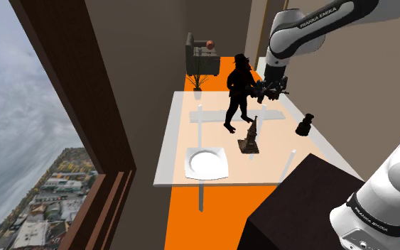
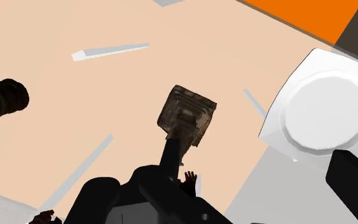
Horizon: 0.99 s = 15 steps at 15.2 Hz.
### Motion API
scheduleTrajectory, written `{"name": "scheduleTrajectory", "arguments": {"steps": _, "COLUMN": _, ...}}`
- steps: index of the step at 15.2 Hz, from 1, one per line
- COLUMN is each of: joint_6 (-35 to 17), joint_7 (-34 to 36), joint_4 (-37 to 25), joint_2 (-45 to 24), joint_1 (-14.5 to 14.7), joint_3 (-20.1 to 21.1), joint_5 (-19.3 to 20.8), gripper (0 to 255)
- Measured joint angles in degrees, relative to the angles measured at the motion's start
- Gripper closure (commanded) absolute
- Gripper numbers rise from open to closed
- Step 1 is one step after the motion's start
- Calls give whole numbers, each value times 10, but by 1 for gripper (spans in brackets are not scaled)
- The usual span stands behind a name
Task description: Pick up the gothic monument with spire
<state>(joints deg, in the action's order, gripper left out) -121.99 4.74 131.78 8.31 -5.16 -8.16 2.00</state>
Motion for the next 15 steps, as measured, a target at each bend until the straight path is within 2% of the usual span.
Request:
{"name": "scheduleTrajectory", "arguments": {"steps": 8, "joint_6": -62, "joint_7": -35, "joint_4": -83, "joint_2": -176, "joint_1": -17, "joint_3": -17, "joint_5": -50, "gripper": 0}}
{"name": "scheduleTrajectory", "arguments": {"steps": 15, "joint_6": -85, "joint_7": -64, "joint_4": -189, "joint_2": -335, "joint_1": -47, "joint_3": -14, "joint_5": -97, "gripper": 0}}
